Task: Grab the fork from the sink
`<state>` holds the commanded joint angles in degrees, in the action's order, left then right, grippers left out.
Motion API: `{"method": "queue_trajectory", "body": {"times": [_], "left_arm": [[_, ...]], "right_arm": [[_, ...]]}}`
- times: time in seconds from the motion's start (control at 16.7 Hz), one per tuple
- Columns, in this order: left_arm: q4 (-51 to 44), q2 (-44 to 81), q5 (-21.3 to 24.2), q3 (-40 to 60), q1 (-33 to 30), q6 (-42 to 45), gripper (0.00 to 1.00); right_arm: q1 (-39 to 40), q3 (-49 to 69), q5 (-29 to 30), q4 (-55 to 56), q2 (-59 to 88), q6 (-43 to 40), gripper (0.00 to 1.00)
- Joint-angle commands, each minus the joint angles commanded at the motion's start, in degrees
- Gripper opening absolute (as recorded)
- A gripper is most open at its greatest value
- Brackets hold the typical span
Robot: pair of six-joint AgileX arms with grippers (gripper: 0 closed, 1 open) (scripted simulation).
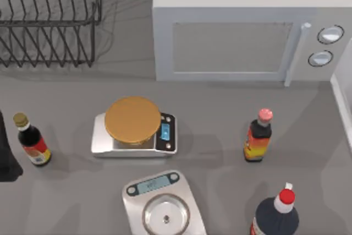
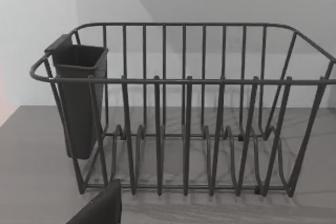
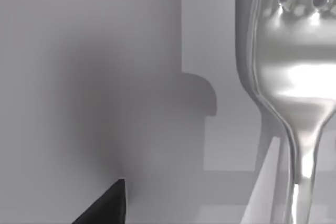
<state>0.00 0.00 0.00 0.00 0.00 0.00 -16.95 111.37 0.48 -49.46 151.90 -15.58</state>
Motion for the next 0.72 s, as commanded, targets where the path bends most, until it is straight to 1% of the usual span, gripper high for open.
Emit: {"method": "queue_trajectory", "body": {"times": [0.18, 0.72], "left_arm": [[0.0, 0.0, 0.0, 0.0, 0.0, 0.0, 1.0], [0.0, 0.0, 0.0, 0.0, 0.0, 0.0, 1.0]], "right_arm": [[0.0, 0.0, 0.0, 0.0, 0.0, 0.0, 1.0], [0.0, 0.0, 0.0, 0.0, 0.0, 0.0, 0.32]]}}
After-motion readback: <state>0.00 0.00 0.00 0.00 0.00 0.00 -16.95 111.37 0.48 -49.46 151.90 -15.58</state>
